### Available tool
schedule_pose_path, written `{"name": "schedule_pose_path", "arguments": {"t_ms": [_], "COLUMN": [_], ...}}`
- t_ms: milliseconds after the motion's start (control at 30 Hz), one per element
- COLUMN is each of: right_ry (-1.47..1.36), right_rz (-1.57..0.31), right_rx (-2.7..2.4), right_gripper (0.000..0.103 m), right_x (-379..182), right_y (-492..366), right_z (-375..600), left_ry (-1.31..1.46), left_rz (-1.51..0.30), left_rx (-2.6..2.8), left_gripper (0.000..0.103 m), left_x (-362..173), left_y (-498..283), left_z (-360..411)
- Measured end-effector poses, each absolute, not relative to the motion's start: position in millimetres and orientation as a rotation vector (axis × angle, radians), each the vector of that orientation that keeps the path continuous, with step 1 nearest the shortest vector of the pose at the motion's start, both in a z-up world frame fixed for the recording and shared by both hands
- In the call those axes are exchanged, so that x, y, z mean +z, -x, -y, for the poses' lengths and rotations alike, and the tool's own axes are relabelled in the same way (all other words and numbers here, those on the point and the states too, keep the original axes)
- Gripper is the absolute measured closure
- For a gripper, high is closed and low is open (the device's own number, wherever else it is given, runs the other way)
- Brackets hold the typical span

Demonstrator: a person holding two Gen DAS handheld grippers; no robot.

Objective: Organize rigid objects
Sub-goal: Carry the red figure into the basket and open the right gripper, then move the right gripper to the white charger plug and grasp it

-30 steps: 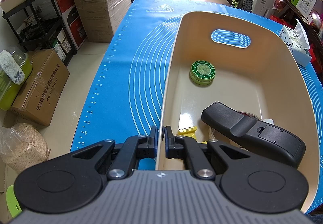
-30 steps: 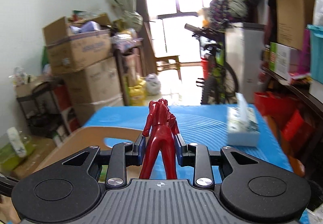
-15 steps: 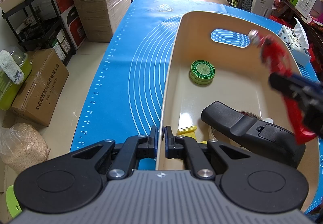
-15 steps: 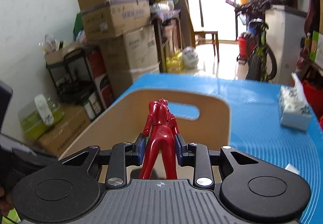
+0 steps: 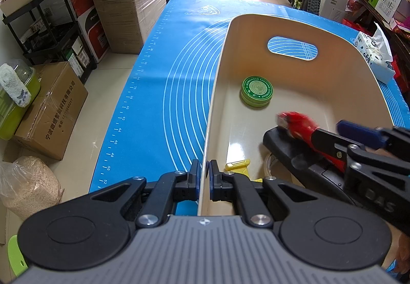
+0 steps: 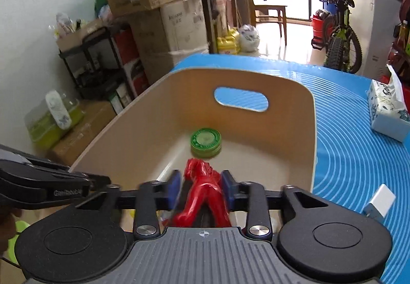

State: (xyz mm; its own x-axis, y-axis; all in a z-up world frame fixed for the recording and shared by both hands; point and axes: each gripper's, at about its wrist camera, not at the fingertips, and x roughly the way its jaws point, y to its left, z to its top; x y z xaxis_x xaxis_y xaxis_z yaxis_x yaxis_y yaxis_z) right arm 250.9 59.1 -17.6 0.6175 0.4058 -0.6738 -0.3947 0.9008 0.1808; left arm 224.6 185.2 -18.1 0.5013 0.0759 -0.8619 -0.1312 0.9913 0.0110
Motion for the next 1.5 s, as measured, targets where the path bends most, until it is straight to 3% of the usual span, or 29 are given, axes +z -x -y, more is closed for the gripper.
{"name": "schedule_pose_path", "arguments": {"t_ms": [233,533,1167,1500], "right_ry": [-0.07,-0.087,-0.176,-0.184], "right_rz": [-0.67,-0.582,-0.74,-0.763], "right_rx": [0.446,0.251,-0.087,-0.183], "right_gripper": [0.036,0.033,0.033,0.032], "right_x": [3,19,-88,-110], "right_y": [-239,-239,-274,-299], "right_z": [-24,42,120,113], "left_ry": [0.059,0.058,0.058,0.052], "left_rz": [-1.038,-1.038,-1.039,-1.042], "left_rx": [0.125,0.125,0.125,0.126], "left_gripper": [0.095,0.095,0.095,0.094], "left_x": [-18,-18,-19,-20], "left_y": [-225,-225,-225,-225], "left_z": [-184,-185,-184,-183]}}
